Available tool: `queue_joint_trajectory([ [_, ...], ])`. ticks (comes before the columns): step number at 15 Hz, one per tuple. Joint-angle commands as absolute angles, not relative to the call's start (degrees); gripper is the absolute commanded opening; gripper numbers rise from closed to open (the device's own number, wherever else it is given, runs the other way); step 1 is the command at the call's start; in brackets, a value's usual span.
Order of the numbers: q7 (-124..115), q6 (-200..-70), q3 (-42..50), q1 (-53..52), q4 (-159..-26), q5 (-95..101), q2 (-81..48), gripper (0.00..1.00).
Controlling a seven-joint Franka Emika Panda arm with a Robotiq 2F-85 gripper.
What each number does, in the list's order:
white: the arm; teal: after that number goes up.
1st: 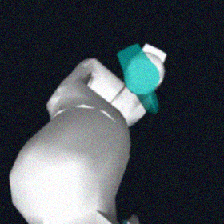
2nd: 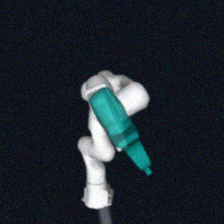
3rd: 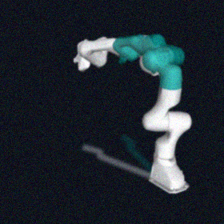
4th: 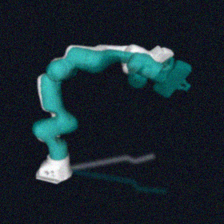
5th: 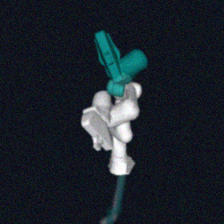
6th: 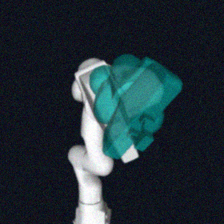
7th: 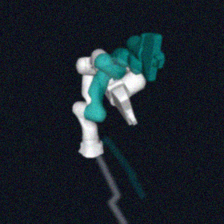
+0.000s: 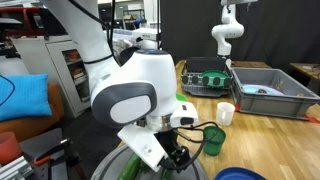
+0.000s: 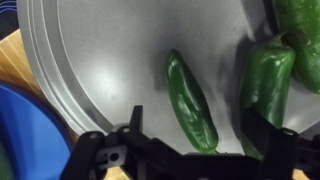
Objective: Remove the zucchini from the green bowl and place it on the grey tray
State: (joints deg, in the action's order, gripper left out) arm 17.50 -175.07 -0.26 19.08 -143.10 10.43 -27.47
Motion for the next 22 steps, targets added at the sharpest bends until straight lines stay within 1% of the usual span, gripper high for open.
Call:
queue_joint_trajectory([
  [1, 18.8, -176.2, -1.8, 20.4, -144.2, 9.4, -25.6, 1.0],
  [4, 18.8, -177.5, -2.2, 20.2, -145.3, 9.7, -23.5, 1.0],
  [6, 19.9, -178.7, -4.4, 21.8, -146.3, 9.4, -22.0, 1.0],
  [9, 22.4, -183.1, -11.0, 26.8, -148.2, 9.5, -20.7, 1.0],
  [11, 23.7, -185.5, -18.1, 32.8, -148.9, 11.2, -21.2, 1.0],
  [12, 20.1, -183.2, -12.1, 26.2, -147.3, 11.1, -21.4, 1.0],
  [14, 21.7, -184.2, -16.4, 30.1, -148.1, 10.7, -21.3, 1.0],
  [22, 22.5, -184.4, -17.1, 31.3, -148.2, 10.7, -21.3, 1.0],
])
